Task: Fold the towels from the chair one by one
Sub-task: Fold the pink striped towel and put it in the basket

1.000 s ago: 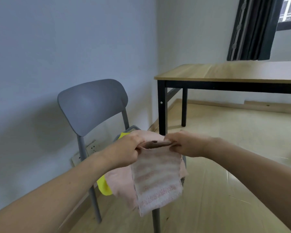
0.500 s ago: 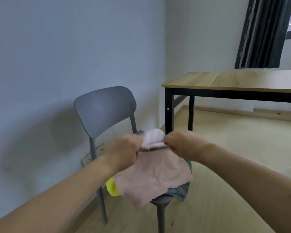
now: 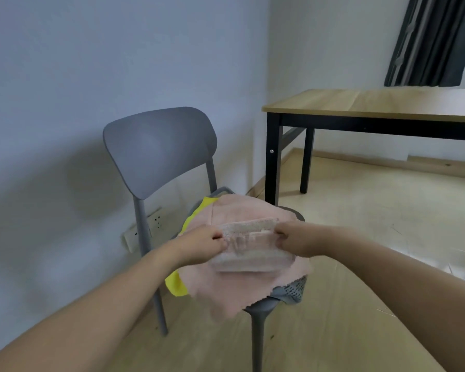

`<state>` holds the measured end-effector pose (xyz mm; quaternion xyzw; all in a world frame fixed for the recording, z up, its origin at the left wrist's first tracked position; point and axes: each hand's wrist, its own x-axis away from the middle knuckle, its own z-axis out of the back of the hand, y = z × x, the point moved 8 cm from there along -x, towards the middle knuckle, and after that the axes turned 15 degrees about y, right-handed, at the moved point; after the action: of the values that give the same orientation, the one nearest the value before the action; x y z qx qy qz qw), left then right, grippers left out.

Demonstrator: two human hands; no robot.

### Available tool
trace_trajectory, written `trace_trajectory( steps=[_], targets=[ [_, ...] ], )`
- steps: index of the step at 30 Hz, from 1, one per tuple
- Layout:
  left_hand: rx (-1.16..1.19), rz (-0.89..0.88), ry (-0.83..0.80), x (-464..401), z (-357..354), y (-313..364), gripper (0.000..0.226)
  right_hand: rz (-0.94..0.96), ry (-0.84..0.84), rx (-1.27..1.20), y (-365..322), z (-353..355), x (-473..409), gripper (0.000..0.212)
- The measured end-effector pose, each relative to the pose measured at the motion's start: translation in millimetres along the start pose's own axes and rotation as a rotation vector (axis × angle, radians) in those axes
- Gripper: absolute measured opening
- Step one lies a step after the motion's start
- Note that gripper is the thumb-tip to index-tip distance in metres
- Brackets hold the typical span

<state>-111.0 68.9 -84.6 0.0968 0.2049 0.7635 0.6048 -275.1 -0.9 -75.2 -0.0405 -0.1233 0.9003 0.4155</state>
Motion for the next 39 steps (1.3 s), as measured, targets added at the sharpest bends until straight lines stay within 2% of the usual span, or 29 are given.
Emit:
trace_trajectory(
  steps=[5,8,12,16,19,22,26,28,31,33,36,39],
  targets=[
    [0.259,0.173,0.172,-41.2,-7.8,-23.4,0.018,-0.114,0.124,-0.168,11.5,6.0,-37.7,0.024],
    [0.273,0.234,0.256,-55.1,-18.8,-33.7,0.017,-0.229,0.149,-0.323,20.6,-6.9,-55.6,0.023],
    [0.274,0.258,0.306,-61.7,-34.3,-38.7,0.016,-0.269,0.305,-0.214,32.4,-13.4,-73.2,0.026],
    [0.243,0.262,0.430,-63.3,-41.2,-43.4,0.021,-0.266,0.365,-0.099,34.2,-24.7,-80.5,0.029],
    [0.207,0.299,0.409,-60.9,-45.9,-48.7,0.031,-0.271,0.380,-0.150,35.7,-27.7,-80.1,0.034],
    [0.189,0.253,0.386,-59.2,-46.4,-48.3,0.027,-0.260,0.360,-0.173,37.5,-29.6,-78.6,0.031],
    [0.417,0.215,0.450,-50.8,-35.4,-39.8,0.026,-0.186,0.340,-0.191,31.6,-29.6,-68.6,0.024],
    [0.534,0.233,0.440,-44.6,-31.2,-34.5,0.027,-0.189,0.367,-0.318,30.3,-26.0,-60.8,0.018],
    [0.624,0.253,0.438,-37.6,-20.0,-25.0,0.027,-0.315,0.416,-0.806,32.5,-13.5,-47.1,0.011],
    [0.667,0.282,0.461,-37.4,-9.1,-17.3,0.023,-0.357,0.442,-1.020,30.1,-3.2,-41.9,0.011],
    [0.722,0.320,0.476,-45.0,5.1,-6.1,0.019,-0.372,0.465,-1.084,24.6,11.0,-44.3,0.017],
    [0.678,0.301,0.431,-61.2,8.5,-3.5,0.020,-0.389,0.503,-1.051,25.1,20.3,-57.9,0.024]
  ],
)
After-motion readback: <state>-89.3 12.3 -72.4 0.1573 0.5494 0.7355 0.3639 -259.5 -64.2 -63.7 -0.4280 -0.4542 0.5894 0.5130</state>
